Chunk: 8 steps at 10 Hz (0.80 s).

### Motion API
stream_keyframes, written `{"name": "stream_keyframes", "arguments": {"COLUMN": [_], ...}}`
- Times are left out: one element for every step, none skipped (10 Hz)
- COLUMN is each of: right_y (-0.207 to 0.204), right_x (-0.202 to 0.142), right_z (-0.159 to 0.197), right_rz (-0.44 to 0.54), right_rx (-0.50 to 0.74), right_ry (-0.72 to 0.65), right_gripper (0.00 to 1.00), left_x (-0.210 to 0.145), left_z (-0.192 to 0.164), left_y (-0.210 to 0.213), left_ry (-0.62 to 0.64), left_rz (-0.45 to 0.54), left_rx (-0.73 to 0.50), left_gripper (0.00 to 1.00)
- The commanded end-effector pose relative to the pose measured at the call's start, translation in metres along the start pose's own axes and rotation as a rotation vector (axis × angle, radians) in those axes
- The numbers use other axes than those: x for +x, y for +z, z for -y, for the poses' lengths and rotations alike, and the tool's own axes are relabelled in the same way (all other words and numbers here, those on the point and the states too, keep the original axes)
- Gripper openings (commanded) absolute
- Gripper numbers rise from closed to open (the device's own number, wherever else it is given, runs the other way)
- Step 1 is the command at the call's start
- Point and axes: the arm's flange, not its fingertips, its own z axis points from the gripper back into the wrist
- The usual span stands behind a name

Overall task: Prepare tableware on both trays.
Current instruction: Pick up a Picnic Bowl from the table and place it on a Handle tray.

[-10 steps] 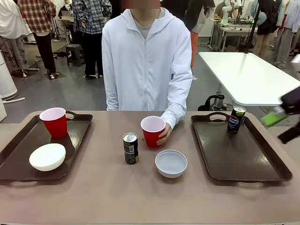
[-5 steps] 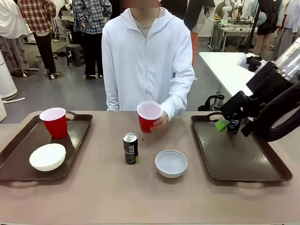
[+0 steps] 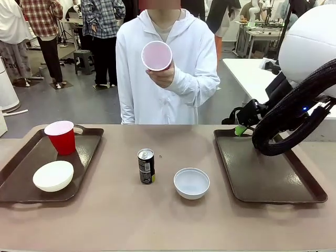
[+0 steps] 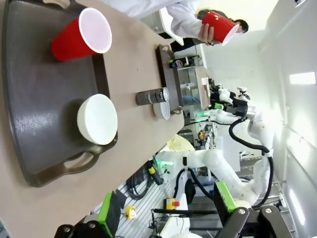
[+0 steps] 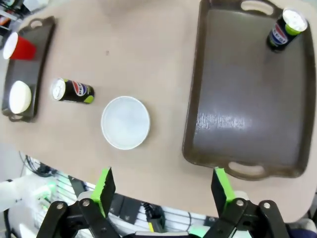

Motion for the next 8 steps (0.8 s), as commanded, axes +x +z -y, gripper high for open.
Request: {"name": "stream_keyframes", "arguments": {"right_y": [0.014,0.014,0.004,-0.043,-0.074,-0.109,-0.132,-0.126], "right_x": [-0.005,-0.005,-0.001,0.011,0.017,0.025,0.029,0.016], "right_z": [-0.005,-0.005,-0.002,-0.003,-0.008,-0.01,-0.011,-0.013], "right_rz": [0.022,0.022,0.009,0.012,-0.008,-0.033,-0.038,-0.053], "right_rx": [-0.01,-0.01,-0.005,-0.031,-0.032,-0.058,-0.086,-0.086], "right_ry": [0.036,0.036,0.007,-0.01,0.01,0.016,0.011,0.022], "right_gripper": [1.0,1.0,1.0,1.0,1.0,1.0,1.0,1.0], "left_x": [-0.003,-0.003,-0.003,-0.003,-0.003,-0.003,-0.003,-0.003], "left_z": [0.001,0.001,0.001,0.001,0.001,0.001,0.001,0.001], "left_y": [0.0,0.0,0.0,0.0,0.0,0.0,0.0,0.0], "left_ry": [-0.004,-0.004,-0.004,-0.004,-0.004,-0.004,-0.004,-0.004], "left_rz": [0.008,0.008,0.008,0.008,0.008,0.008,0.008,0.008], "left_rx": [-0.005,-0.005,-0.005,-0.005,-0.005,-0.005,-0.005,-0.005], "left_gripper": [1.0,1.0,1.0,1.0,1.0,1.0,1.0,1.0]}}
